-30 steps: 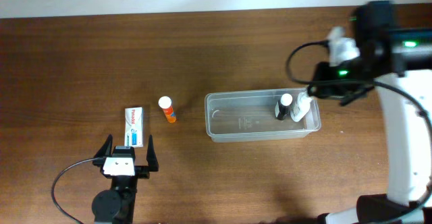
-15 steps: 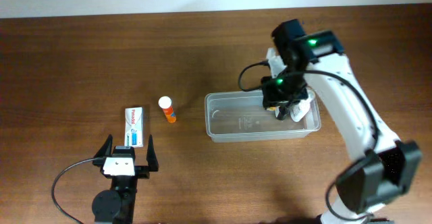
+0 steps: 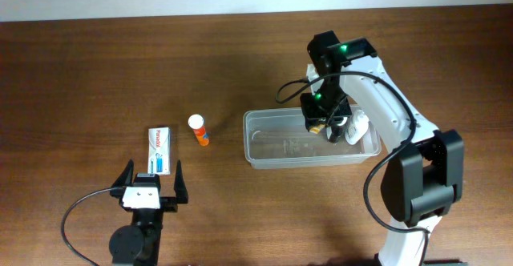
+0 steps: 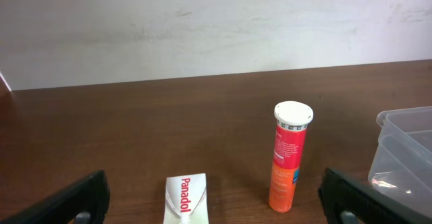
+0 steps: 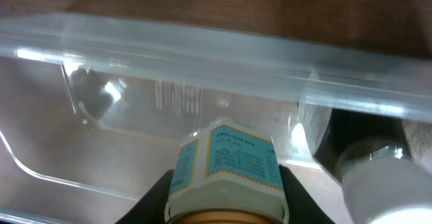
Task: Pack container
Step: 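Carry amber jar with right gripper and lower it into container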
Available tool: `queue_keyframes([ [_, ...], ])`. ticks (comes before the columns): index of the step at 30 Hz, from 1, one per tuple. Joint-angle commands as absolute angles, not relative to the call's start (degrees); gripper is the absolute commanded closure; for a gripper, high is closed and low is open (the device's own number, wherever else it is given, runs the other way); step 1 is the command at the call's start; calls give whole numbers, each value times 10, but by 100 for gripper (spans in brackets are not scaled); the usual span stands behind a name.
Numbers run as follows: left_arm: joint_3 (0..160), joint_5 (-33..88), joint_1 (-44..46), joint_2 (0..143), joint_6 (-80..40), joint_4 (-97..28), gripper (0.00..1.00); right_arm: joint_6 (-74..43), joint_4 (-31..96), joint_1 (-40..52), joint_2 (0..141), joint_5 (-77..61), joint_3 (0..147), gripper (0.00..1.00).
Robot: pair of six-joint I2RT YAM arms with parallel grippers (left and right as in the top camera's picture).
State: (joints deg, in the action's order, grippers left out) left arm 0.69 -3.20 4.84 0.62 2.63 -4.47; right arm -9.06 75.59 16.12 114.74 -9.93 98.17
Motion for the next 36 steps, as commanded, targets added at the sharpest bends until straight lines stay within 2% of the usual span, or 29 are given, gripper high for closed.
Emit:
queue_keyframes([
  [1,5,-28,46,3,36,-46,1,-93,741,166,1151,-86,974,69],
  [30,5,-28,46,3,36,-46,1,-95,726,181,1201,-53,970,69],
  [32,5,-28,46,3,36,-46,1,-95,726,181,1203,-50,969,65],
  [36,5,-28,46,3,36,-46,1,-95,725,181,1204,-36,969,65],
])
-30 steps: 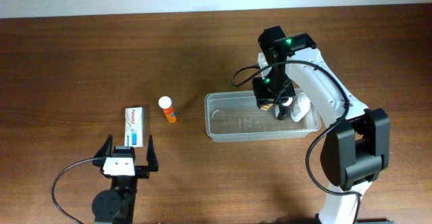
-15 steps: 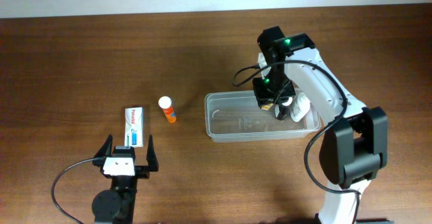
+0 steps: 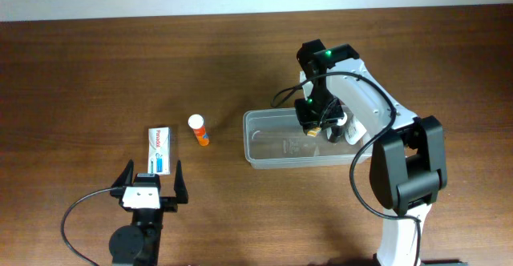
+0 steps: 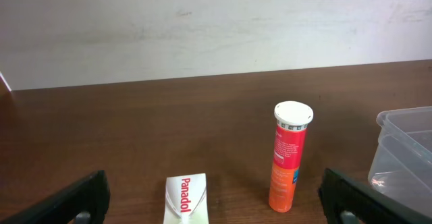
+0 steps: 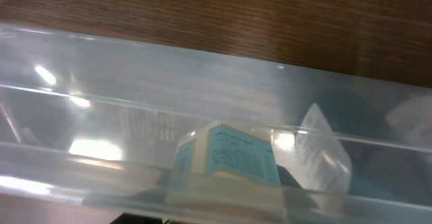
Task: Pack container
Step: 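Carry amber jar with right gripper and lower it into container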
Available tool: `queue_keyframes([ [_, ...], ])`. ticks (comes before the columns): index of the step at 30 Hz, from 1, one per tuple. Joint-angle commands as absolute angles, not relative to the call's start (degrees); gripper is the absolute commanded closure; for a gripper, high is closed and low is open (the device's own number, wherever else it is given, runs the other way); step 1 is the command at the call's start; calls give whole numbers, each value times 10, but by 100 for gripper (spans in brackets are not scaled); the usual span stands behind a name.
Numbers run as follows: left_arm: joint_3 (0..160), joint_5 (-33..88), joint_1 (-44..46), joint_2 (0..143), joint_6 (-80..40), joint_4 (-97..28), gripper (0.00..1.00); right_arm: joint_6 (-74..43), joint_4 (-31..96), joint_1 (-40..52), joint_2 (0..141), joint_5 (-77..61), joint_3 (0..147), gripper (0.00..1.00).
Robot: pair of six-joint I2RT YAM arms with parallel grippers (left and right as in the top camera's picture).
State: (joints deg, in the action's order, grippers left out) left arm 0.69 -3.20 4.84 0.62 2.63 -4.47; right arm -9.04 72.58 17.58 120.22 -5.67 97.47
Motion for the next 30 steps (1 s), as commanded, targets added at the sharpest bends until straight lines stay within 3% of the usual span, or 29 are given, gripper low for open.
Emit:
queue_keyframes([
  [1,5,-28,46,3,36,-46,1,-95,725,181,1204,-36,969,65],
  [20,5,-28,46,3,36,-46,1,-98,689,180,1204,-38,924,63],
  [22,5,-28,46,3,36,-46,1,-98,686,180,1204,-38,924,59],
  [30,5,-28,46,3,36,-46,1,-98,685,180,1204,-38,925,57],
])
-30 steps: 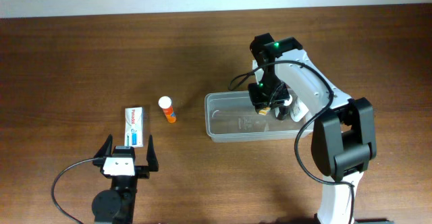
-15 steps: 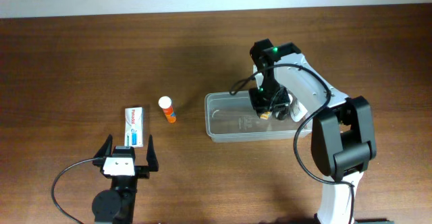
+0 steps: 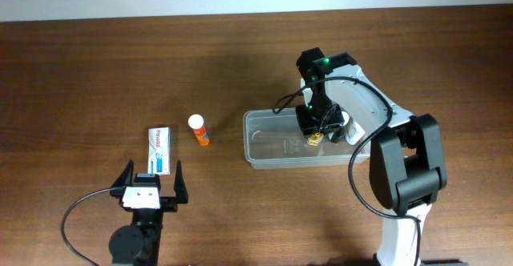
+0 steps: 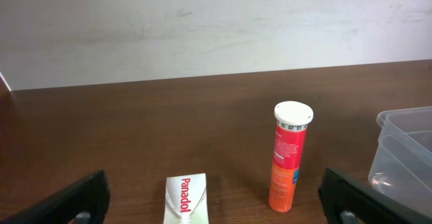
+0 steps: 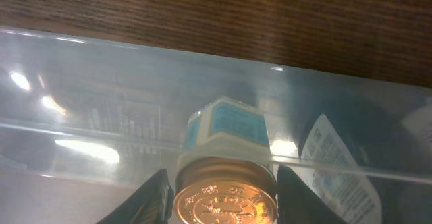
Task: Pack container
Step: 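Carry amber jar with right gripper and lower it into container, then open right gripper and withdraw it to the right side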
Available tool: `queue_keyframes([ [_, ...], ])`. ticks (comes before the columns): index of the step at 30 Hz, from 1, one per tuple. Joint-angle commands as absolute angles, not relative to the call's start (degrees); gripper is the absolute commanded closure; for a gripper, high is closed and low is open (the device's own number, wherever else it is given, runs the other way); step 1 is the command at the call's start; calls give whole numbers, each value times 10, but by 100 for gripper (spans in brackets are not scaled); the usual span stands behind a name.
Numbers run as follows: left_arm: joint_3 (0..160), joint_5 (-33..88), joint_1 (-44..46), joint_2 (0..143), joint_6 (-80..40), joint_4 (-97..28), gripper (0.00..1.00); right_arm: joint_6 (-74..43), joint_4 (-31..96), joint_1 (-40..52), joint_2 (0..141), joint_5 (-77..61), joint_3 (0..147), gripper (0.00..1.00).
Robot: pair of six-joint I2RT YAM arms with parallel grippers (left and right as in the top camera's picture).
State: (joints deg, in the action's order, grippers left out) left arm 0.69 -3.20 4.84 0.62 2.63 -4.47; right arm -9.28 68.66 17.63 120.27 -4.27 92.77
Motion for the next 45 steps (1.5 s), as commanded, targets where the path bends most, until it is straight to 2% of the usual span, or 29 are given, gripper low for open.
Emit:
queue_keyframes([
  [1,5,-28,46,3,36,-46,1,-98,685,180,1204,-38,926,57],
  [7,5,-28,46,3,36,-46,1,-97,707,179,1203,-38,962,55],
  [18,5,-28,46,3,36,-46,1,-98,841,178,1199,7,1174,54],
  [22,5,-28,46,3,36,-46,1,-146,904,158,1199,92,1279,41],
  [28,5,-28,46,3,36,-46,1,-182,973,53,1193,123,1386,3],
  [29,5,-28,46,3,36,-46,1,-190,974,-5,1185,118,1386,1],
  [38,5,-28,46,3,36,-46,1,-190,973,-193,1185,89,1347,2],
  [45,5,-28,46,3,36,-46,1,-190,973,-279,1185,75,1312,2],
])
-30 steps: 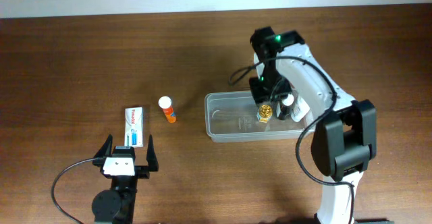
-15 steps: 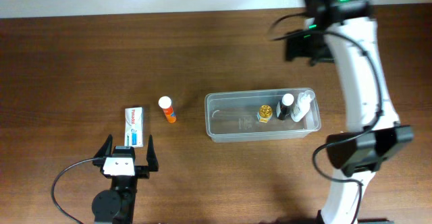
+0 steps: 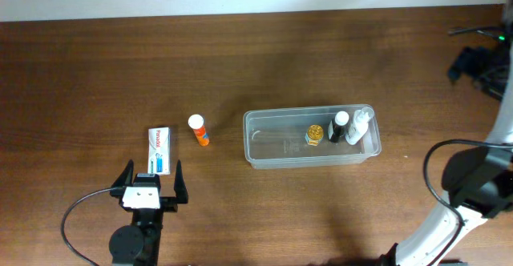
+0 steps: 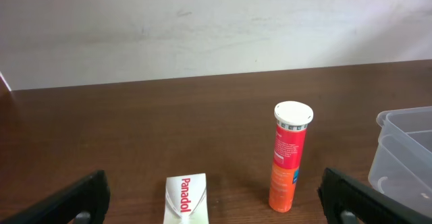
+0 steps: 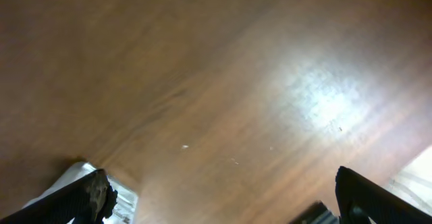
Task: Pack container
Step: 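Open right gripper and withdraw it to the right side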
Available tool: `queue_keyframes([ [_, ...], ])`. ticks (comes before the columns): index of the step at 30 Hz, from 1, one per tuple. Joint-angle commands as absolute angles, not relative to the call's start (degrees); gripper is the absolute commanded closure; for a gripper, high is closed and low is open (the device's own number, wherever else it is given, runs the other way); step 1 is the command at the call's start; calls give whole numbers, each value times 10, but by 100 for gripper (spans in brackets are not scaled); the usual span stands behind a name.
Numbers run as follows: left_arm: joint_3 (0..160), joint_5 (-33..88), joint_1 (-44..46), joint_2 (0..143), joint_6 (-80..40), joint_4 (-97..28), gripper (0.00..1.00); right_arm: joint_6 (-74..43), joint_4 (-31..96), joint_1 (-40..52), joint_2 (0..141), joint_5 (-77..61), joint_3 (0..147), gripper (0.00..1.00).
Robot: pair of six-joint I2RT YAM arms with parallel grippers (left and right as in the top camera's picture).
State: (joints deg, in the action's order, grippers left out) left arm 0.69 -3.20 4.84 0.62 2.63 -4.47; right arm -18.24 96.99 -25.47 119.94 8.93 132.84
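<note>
The clear plastic container (image 3: pixel 272 142) lies at mid table. Inside it stand a gold-capped jar (image 3: pixel 313 134), a black-capped bottle (image 3: pixel 340 126) and a white bottle (image 3: pixel 358 125). An orange tube with a white cap (image 3: pixel 198 129) stands upright left of the container, also in the left wrist view as the tube (image 4: pixel 290 155). A white Panadol box (image 3: pixel 161 148) lies flat beside it. My left gripper (image 3: pixel 152 170) is open just in front of the box, which shows between its fingers as the Panadol box (image 4: pixel 185 197). My right gripper (image 5: pixel 223 200) is open and empty over bare wood, at the far right back of the table.
The container's near left corner (image 4: pixel 405 153) shows at the right edge of the left wrist view. The right arm (image 3: pixel 481 58) reaches in from the right edge of the overhead view. A pale wall runs behind the table.
My right gripper was down in the container at the gold-capped jar. Now it is open and far off at the table's right back. The jar stands alone in the container. The left arm is unchanged.
My right gripper first held the gold-capped jar over the container's right part, beside the two bottles. It was then lower inside the container with the jar. Now the jar stands there free and the right arm is away. The left gripper, tube and box have not moved.
</note>
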Motion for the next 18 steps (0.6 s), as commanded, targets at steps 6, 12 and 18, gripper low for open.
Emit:
queue_keyframes([
  [6,5,-28,46,3,36,-46,1,-190,970,-302,1185,49,1263,2],
  [12,5,-28,46,3,36,-46,1,-190,955,-300,1185,45,1240,2],
  [18,5,-43,46,3,36,-44,1,-189,953,-300,1185,45,1240,2],
])
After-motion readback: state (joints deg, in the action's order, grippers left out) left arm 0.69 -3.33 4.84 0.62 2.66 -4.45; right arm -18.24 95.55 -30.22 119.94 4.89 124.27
